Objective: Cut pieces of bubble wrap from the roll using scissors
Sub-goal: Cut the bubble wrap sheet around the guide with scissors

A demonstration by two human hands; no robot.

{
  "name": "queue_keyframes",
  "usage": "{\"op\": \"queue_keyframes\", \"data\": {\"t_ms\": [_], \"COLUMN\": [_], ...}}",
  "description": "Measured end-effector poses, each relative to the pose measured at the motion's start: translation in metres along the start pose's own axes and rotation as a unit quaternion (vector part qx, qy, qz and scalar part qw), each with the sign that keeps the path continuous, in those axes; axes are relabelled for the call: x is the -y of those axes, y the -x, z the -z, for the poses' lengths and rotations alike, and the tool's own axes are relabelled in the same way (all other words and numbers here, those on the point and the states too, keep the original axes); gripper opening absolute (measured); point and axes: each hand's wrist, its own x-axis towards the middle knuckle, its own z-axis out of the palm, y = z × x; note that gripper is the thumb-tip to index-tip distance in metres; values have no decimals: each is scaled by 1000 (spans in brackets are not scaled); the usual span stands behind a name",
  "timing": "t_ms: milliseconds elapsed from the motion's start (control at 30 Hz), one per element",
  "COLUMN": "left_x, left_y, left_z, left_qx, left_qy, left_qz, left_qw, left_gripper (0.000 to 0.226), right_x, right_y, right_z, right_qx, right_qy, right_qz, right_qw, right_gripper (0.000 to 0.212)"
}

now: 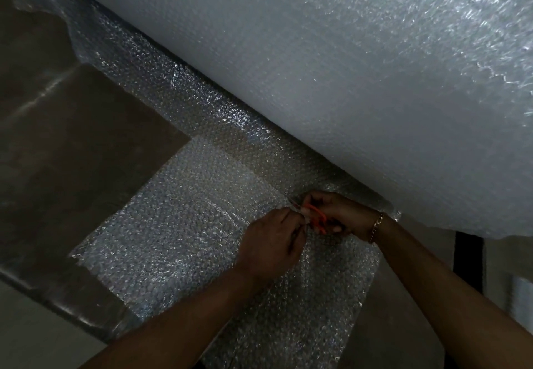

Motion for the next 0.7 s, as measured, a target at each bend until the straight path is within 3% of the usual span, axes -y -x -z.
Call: {"op": "queue_keyframes", "data": {"t_ms": [200, 700], "left_x": [-1, 0], "left_y": [0, 0], "left_z": [0, -1], "left_qx": [-4, -9], "left_qy": [-6, 0], "left_qz": [-4, 4], "left_qw": [1000, 1000], "left_gripper": [11, 8], "right_x": [1, 2], "right_y": [6, -15], "right_z": [-1, -1], "right_qx": [1, 2], "right_qy": [-11, -27], "right_qz": [8, 10], "right_qw": [1000, 1000], "right_gripper": [3, 14]}}
